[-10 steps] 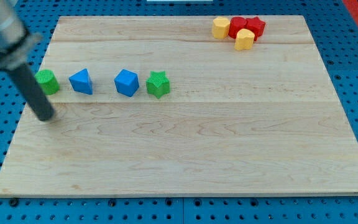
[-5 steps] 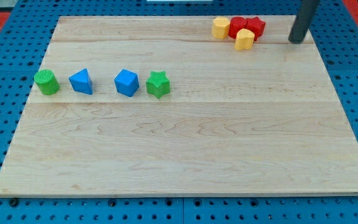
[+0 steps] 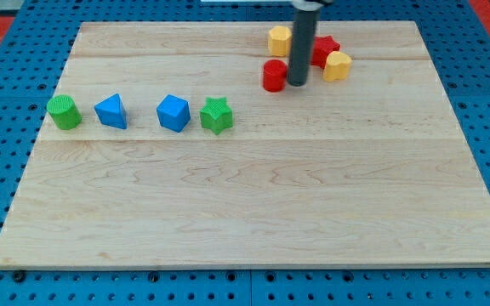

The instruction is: Push the red circle to the right of the green star

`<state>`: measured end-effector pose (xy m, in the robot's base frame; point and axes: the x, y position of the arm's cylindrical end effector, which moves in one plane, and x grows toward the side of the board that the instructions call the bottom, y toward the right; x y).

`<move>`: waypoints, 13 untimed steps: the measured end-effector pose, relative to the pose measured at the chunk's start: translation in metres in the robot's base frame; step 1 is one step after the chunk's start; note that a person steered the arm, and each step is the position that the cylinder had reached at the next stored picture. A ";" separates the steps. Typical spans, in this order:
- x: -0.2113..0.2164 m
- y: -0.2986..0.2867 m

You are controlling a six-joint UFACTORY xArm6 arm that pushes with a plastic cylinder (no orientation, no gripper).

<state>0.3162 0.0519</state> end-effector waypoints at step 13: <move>0.046 -0.042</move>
<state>0.3627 0.0097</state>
